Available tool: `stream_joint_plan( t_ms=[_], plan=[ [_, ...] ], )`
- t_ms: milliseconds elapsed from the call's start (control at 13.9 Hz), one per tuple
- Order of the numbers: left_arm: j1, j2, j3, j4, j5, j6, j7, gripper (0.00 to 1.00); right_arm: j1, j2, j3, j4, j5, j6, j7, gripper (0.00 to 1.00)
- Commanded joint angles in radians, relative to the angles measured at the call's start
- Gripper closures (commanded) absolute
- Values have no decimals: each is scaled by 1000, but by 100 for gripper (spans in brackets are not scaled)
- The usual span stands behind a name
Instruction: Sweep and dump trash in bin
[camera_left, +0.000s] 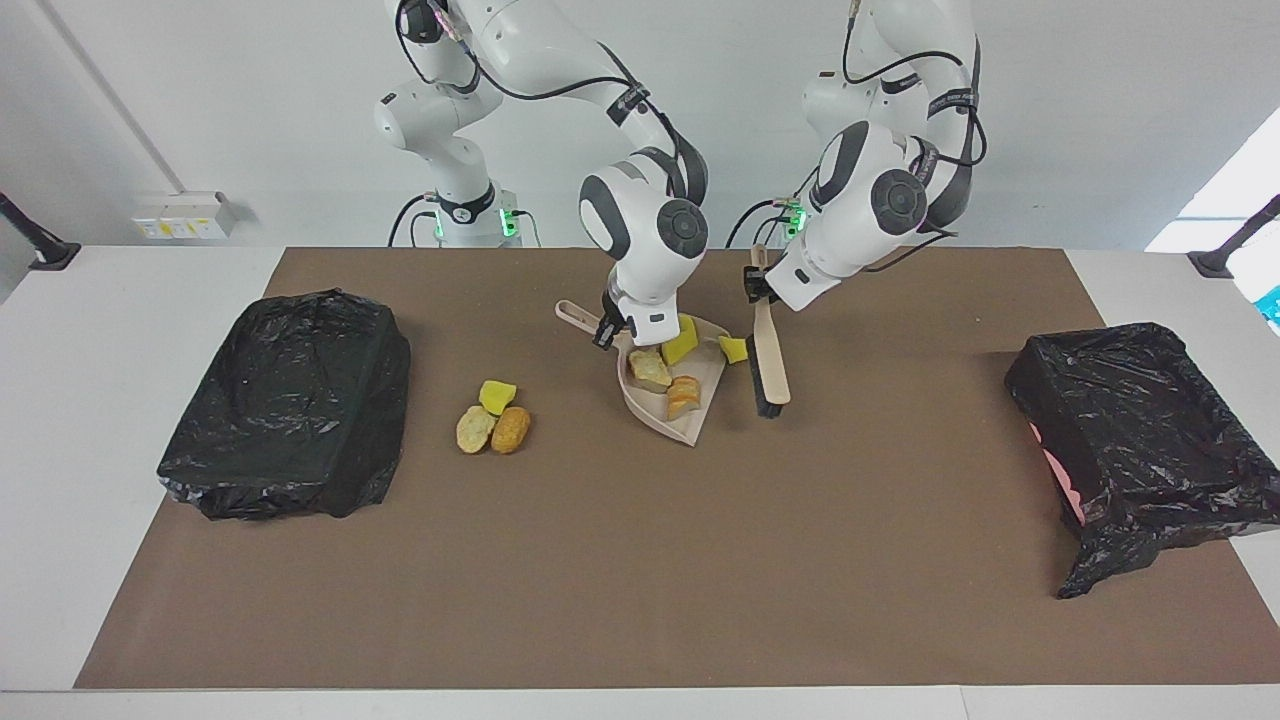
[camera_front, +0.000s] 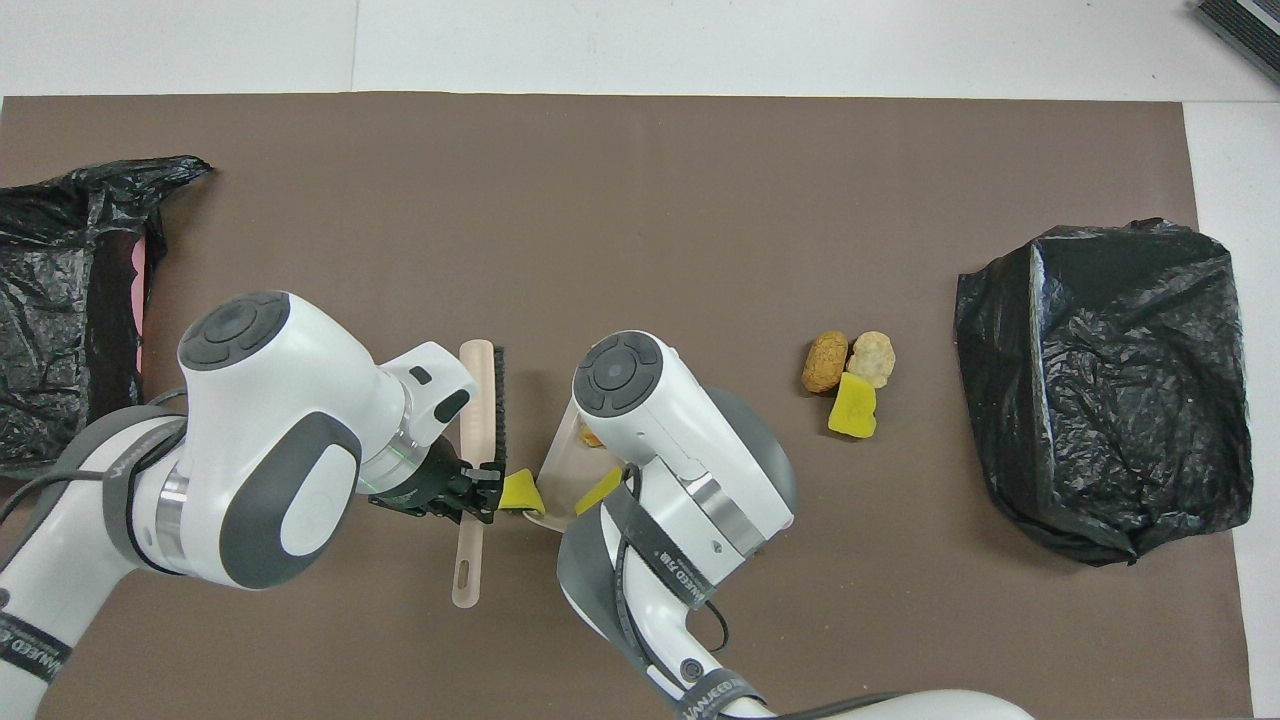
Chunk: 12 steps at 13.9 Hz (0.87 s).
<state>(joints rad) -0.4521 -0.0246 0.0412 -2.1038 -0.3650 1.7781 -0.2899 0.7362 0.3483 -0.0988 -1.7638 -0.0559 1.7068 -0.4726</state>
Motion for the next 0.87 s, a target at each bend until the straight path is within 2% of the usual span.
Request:
stream_joint_plan(
  t_ms=[0,144,289,649,794],
  plan=[
    [48,-86,-3,-147,29,6,-28,100,-11,-26,5,-28,13,22,-4,100],
    [38,-86,-7,-232,63,38,-15,100,-17,-25,5,-29,13,23,-128,100],
    [-26,-78,-11,-281,63,113,-5,100,-24,-25,5,-33,13,51,-176,100],
    [-252,-74,-15,-283,-14,225,6,100,-23,-25,5,-33,13,50,-158,100],
    [-287,-66,-12,-262,-44,234,-2,100,-23,-25,5,-33,13,48,-152,100]
  ],
)
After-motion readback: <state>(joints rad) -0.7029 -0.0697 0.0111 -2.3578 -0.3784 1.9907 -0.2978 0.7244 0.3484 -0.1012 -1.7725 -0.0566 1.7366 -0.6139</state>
